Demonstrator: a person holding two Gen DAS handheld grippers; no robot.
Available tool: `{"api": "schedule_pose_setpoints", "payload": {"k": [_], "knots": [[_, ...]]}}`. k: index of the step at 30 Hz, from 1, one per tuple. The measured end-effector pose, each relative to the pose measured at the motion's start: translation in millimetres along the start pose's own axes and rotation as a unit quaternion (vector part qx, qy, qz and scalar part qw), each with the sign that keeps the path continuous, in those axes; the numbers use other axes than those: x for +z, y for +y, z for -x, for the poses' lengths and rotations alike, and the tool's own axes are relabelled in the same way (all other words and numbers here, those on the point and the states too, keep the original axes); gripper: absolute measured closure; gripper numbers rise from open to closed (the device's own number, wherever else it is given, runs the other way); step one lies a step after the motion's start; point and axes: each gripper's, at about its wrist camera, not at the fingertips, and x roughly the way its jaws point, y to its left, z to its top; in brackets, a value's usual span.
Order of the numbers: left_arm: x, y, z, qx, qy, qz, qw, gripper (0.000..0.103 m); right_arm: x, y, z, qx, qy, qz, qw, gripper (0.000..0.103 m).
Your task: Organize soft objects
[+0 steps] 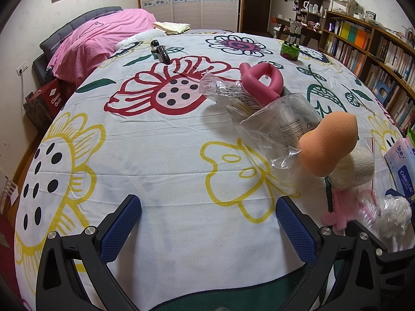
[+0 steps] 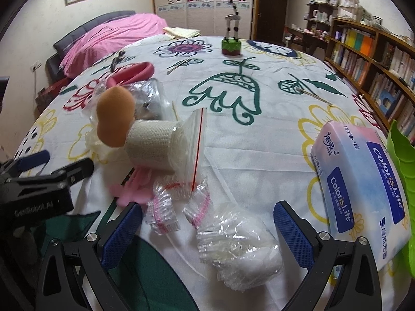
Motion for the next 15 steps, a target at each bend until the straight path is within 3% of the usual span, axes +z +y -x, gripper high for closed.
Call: {"api": "schedule_pose_setpoints", "payload": {"k": [15], "knots": [[-1.8, 1.2, 0.3, -0.003, -0.002, 0.001, 1.0000, 0.000, -4.4, 3.2, 3.4, 0.003, 0.009, 0.022, 1.000, 0.000]]}}
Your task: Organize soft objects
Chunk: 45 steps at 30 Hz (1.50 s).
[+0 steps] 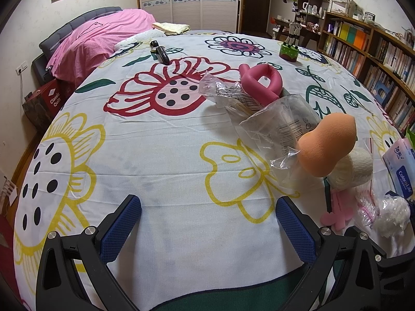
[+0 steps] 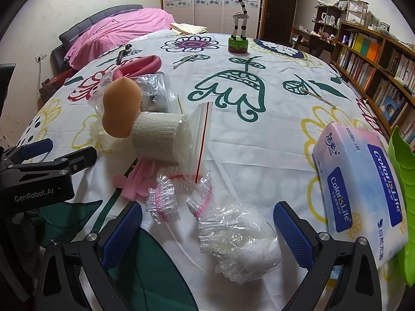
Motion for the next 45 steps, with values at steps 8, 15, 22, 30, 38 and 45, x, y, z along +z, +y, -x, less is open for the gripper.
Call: {"api": "schedule_pose_setpoints", "payload": {"k": [8, 15, 22, 30, 38, 45], "knots": [[0.1, 1.8, 1.1, 0.001, 0.000, -0.001, 1.0000, 0.000, -3.7, -0.7, 3.0, 0.003, -0.004, -0.006, 1.000, 0.000], [1.2, 0.8, 1.1, 0.001, 0.001, -0.001, 1.0000, 0.000, -5.6, -3.6, 9.6, 0.024, -0.009, -0.019, 0.999, 0.000], [0.0, -3.0, 0.9, 0.001, 0.004, -0.004, 1.0000, 0.000, -5.7, -5.9, 21.1, 0.043, -0.032, -0.026, 0.998, 0.000], [-0.3, -2.7, 9.7, -0.005, 0.005, -0.004, 1.0000, 0.000, -3.5, -6.3, 30.6, 0.049, -0.054, -0.026, 0.997, 0.000], [8.5, -15.6, 27.5, -0.018, -0.021, -0.019, 0.9994, 0.000, -2.5, -13.9, 35.8, 0.052, -0.065, -0.041, 0.996, 0.000], [17.8, -27.6, 32.2, -0.026, -0.035, -0.033, 0.9985, 0.000, -1.9, -18.3, 37.8, 0.056, -0.070, -0.049, 0.995, 0.000]]}}
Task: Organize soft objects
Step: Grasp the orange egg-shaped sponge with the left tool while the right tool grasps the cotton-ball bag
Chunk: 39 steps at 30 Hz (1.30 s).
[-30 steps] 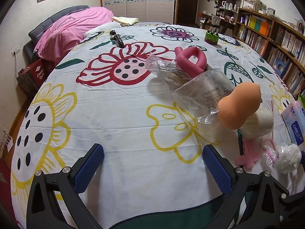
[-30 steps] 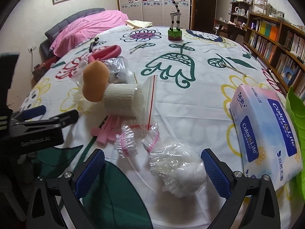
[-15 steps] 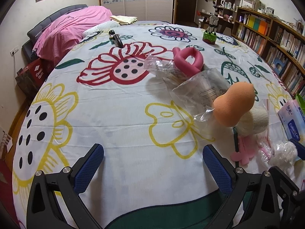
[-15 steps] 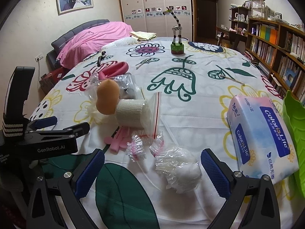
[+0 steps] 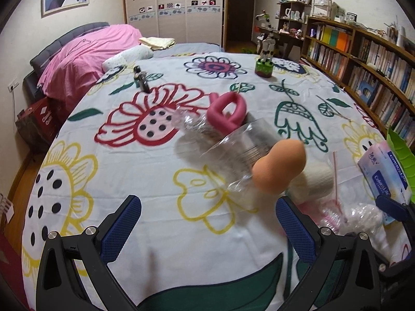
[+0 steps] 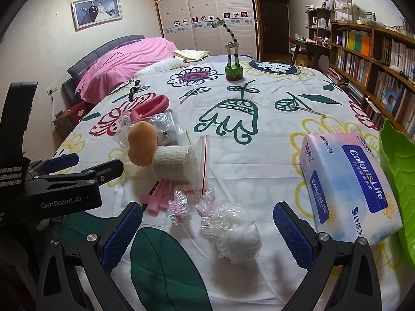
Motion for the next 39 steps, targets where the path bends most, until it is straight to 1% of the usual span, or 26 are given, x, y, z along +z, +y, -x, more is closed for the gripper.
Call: {"api": "schedule_pose_setpoints", "payload": {"k": [7, 8, 9, 11, 14, 15, 17, 18, 20, 22, 24, 26, 35, 39], "knots": [[13.3, -17.3, 2.9, -0.014, -0.023, -0.023, 0.9994, 0.002, 0.2, 0.0, 2.0, 0.005, -0.005, -0.002, 1.000, 0.000], [14.8, -19.9, 1.7, -0.017, -0.024, -0.026, 0.9992, 0.007, 0.0, 0.2, 2.4, 0.005, -0.006, -0.003, 1.000, 0.000], [15.8, -21.1, 0.2, -0.020, -0.023, -0.028, 0.9991, 0.009, 0.0, 0.2, 2.8, 0.006, -0.006, -0.003, 1.000, 0.000], [18.8, -24.9, -5.1, -0.037, -0.017, -0.030, 0.9987, 0.017, 0.2, -0.1, 2.5, 0.007, -0.007, -0.004, 1.000, 0.000], [20.6, -28.4, -12.6, -0.061, -0.010, -0.027, 0.9977, 0.024, -1.0, -0.8, 3.0, 0.009, -0.007, -0.005, 1.000, 0.000], [20.4, -28.6, -13.6, -0.067, -0.009, -0.026, 0.9974, 0.030, -1.0, -1.2, 2.6, 0.009, -0.007, -0.005, 1.000, 0.000], [20.4, -27.5, -15.4, -0.095, -0.009, -0.020, 0.9952, 0.041, -1.1, -1.2, 2.2, 0.009, -0.006, -0.005, 1.000, 0.000], [20.5, -26.3, -15.9, -0.107, -0.008, -0.016, 0.9941, 0.044, -1.2, -1.2, 2.2, 0.009, -0.006, -0.005, 1.000, 0.000], [20.0, -24.1, -14.9, -0.130, -0.009, -0.009, 0.9915, 0.058, -1.4, -0.5, 1.6, 0.009, -0.006, -0.004, 1.000, 0.000], [20.0, -22.9, -13.1, -0.142, -0.011, -0.005, 0.9898, 0.066, -1.4, 0.6, 0.5, 0.010, -0.005, -0.002, 1.000, 0.001], [20.5, -20.8, -9.3, -0.148, -0.016, -0.001, 0.9889, 0.070, -1.3, 3.0, -0.8, 0.009, -0.003, 0.001, 1.000, 0.002], [21.4, -18.6, -4.2, -0.151, -0.021, 0.002, 0.9883, 0.073, -1.4, 5.3, -2.0, 0.011, -0.001, 0.006, 1.000, 0.004], [25.9, -7.3, 13.6, -0.154, -0.037, 0.013, 0.9872, 0.073, -3.8, 10.6, -11.0, 0.006, 0.017, 0.017, 1.000, 0.014], [29.1, -0.4, 19.8, -0.154, -0.043, 0.021, 0.9870, 0.073, -3.4, 5.5, -11.8, 0.003, 0.021, 0.009, 1.000, 0.016]]}}
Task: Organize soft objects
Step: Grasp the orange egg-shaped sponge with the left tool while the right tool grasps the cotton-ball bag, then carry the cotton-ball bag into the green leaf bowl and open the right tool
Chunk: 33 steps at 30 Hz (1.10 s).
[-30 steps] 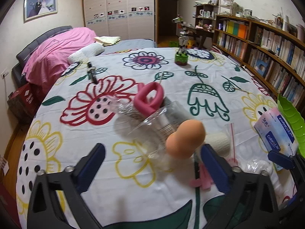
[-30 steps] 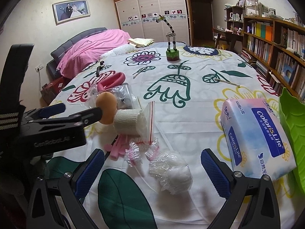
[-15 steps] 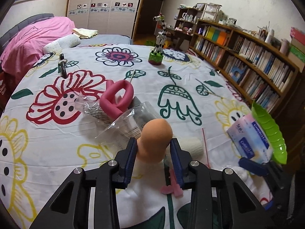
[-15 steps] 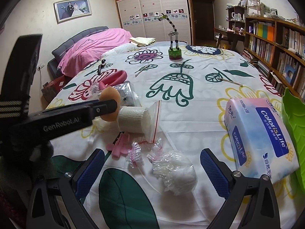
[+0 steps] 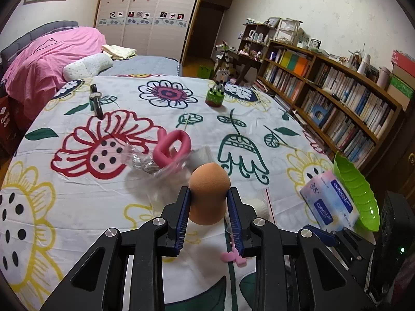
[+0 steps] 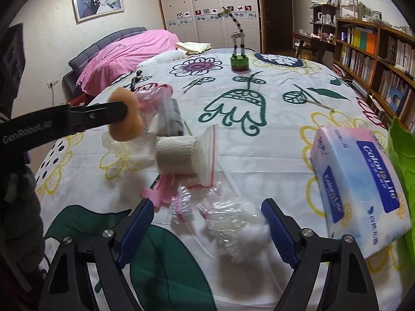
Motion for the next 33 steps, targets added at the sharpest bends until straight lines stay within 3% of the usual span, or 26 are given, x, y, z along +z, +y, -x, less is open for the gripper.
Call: {"api": "schedule_pose_setpoints", "payload": {"k": [6, 9, 14, 16, 33], "knots": [[6.0, 4.8, 10.8, -0.001, -0.012, 0.008, 0.9999, 0.073, -1.7, -12.7, 9.6, -0.007, -0.008, -0.018, 1.000, 0.021], [8.0, 7.0, 13.9, 0.000, -0.016, 0.011, 0.9998, 0.073, -2.4, -17.0, 9.5, -0.008, -0.006, -0.025, 1.000, 0.031], [8.7, 6.9, 14.6, 0.002, -0.016, 0.012, 0.9998, 0.073, -2.4, -21.2, 3.6, -0.001, 0.006, -0.037, 0.999, 0.061], [8.6, 7.2, 14.6, 0.002, -0.016, 0.012, 0.9998, 0.073, -3.3, -20.6, 1.4, 0.003, 0.014, -0.036, 0.999, 0.067], [1.9, -3.5, 9.9, 0.004, 0.000, 0.007, 1.0000, 0.073, 0.9, -41.1, 42.2, -0.011, -0.041, -0.062, 0.997, 0.070]]}}
